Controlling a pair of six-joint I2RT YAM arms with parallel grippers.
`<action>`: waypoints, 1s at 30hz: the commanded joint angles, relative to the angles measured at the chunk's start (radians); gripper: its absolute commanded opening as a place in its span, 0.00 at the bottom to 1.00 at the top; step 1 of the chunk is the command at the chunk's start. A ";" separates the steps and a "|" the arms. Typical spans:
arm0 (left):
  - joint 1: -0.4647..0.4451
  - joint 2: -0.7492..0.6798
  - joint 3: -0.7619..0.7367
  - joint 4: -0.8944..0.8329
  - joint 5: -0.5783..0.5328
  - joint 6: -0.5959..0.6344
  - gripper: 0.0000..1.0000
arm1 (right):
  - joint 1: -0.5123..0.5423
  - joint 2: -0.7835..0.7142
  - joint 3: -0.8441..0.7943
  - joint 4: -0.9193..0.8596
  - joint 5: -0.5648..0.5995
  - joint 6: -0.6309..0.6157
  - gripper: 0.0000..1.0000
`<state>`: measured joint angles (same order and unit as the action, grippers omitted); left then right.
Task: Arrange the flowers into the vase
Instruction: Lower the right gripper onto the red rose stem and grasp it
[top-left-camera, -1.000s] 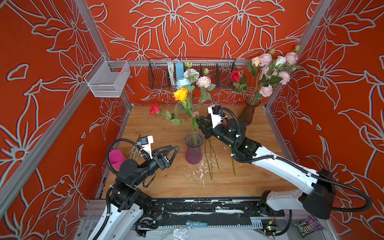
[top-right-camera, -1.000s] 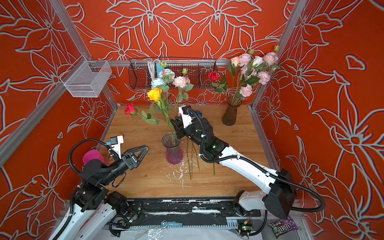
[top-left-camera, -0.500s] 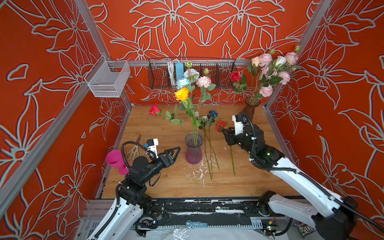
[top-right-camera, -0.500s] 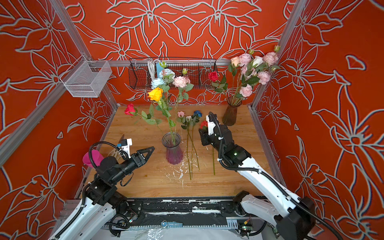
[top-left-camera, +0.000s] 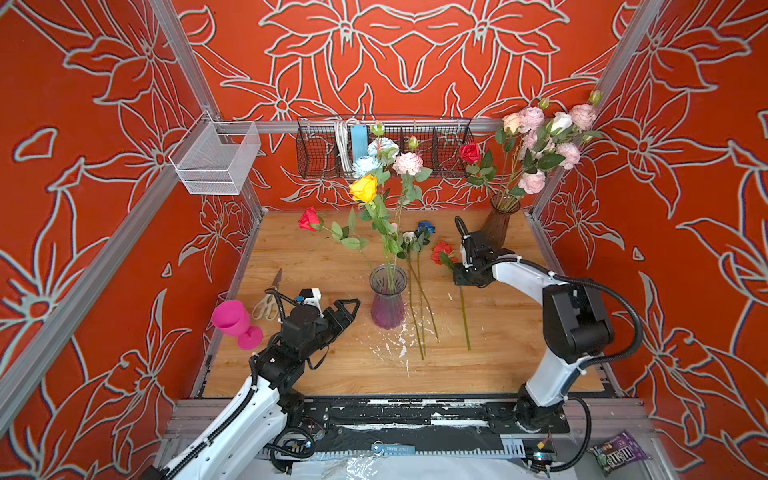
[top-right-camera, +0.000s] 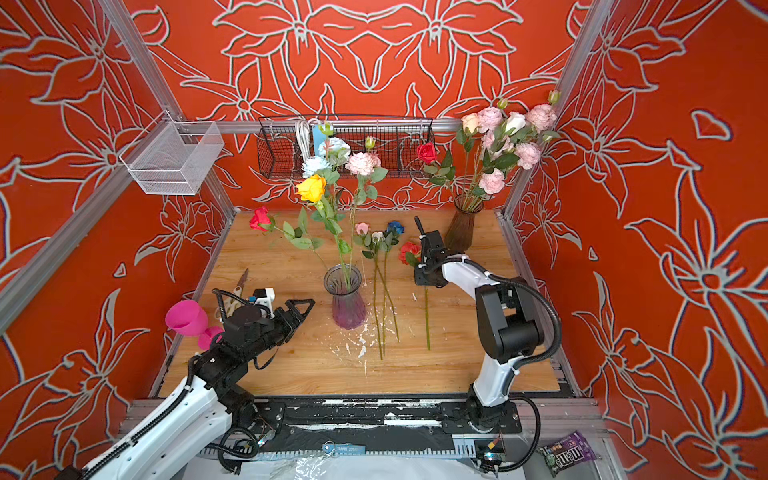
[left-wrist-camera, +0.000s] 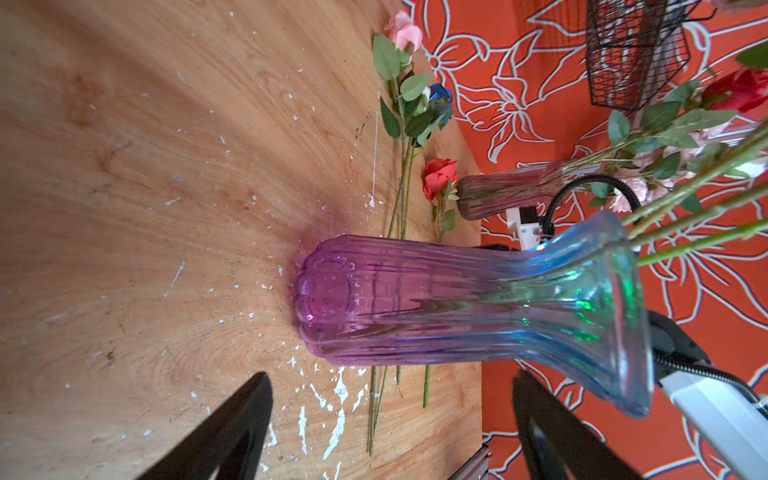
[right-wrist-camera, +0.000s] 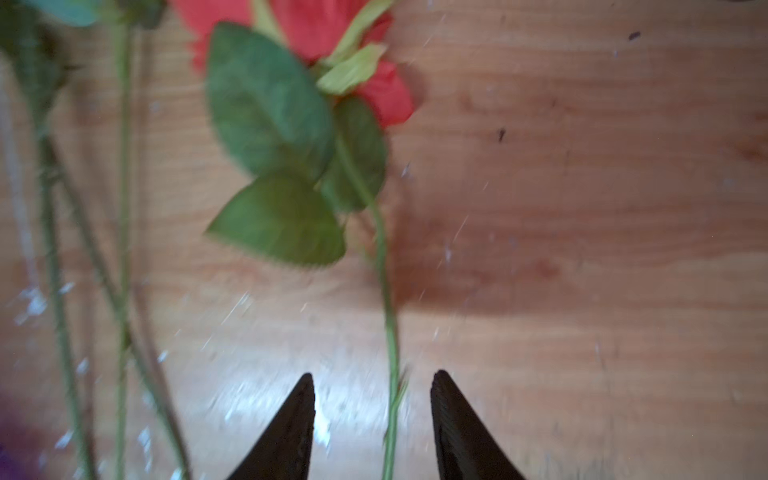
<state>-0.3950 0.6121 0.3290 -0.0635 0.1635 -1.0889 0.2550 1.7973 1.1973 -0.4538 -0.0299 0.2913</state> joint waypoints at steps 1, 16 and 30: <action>-0.008 0.021 0.033 0.047 0.011 -0.012 0.90 | -0.026 0.070 0.061 -0.045 -0.062 -0.024 0.46; -0.015 0.080 0.069 0.081 0.039 0.010 0.91 | -0.035 0.151 0.097 -0.017 -0.151 -0.014 0.00; -0.016 0.023 0.086 0.064 0.008 0.041 0.92 | 0.020 -0.351 -0.202 0.110 -0.095 0.061 0.00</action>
<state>-0.4061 0.6502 0.4068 -0.0071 0.1879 -1.0641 0.2600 1.5192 1.0592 -0.3851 -0.1501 0.3195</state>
